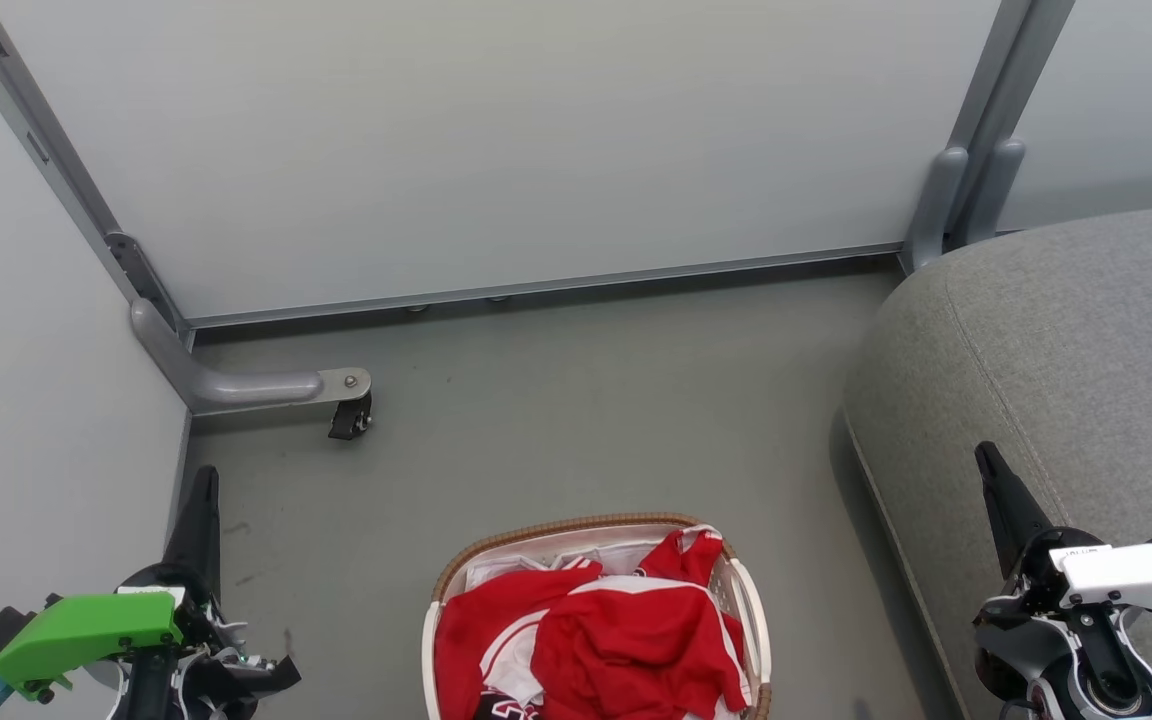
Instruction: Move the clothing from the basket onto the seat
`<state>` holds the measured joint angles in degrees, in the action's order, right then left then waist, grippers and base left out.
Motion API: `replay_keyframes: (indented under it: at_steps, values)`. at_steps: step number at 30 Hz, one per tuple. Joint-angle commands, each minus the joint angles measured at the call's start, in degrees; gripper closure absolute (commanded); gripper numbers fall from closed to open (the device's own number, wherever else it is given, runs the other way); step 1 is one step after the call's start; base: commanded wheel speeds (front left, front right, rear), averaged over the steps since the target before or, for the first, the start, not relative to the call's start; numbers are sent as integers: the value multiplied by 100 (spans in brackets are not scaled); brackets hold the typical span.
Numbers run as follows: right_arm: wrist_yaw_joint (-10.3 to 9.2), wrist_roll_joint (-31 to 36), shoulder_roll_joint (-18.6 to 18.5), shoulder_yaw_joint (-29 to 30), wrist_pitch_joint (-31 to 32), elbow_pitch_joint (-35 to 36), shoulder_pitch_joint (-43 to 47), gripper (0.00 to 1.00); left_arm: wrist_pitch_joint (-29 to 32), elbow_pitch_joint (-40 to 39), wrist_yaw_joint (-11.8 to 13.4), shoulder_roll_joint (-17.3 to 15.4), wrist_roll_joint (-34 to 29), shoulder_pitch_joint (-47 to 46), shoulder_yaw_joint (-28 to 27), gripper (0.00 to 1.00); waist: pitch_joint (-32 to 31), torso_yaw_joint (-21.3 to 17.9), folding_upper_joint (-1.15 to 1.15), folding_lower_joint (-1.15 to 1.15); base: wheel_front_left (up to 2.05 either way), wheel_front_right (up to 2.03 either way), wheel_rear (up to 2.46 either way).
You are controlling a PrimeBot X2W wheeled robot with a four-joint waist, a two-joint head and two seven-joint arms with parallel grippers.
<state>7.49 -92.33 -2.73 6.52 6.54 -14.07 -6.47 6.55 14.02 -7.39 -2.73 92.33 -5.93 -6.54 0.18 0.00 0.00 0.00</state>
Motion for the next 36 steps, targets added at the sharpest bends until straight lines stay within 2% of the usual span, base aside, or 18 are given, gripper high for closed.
replay_keyframes:
  at_steps: [1,36]
  values:
    - [0,-19,-31,8,15,20,57,100,11,-8,-28,-30,18,-62,-10,100,0,0,0,0,0,0,0]
    - [0,-18,-31,8,15,20,57,100,11,-9,-28,-30,18,-62,-10,100,0,0,0,0,0,0,0]
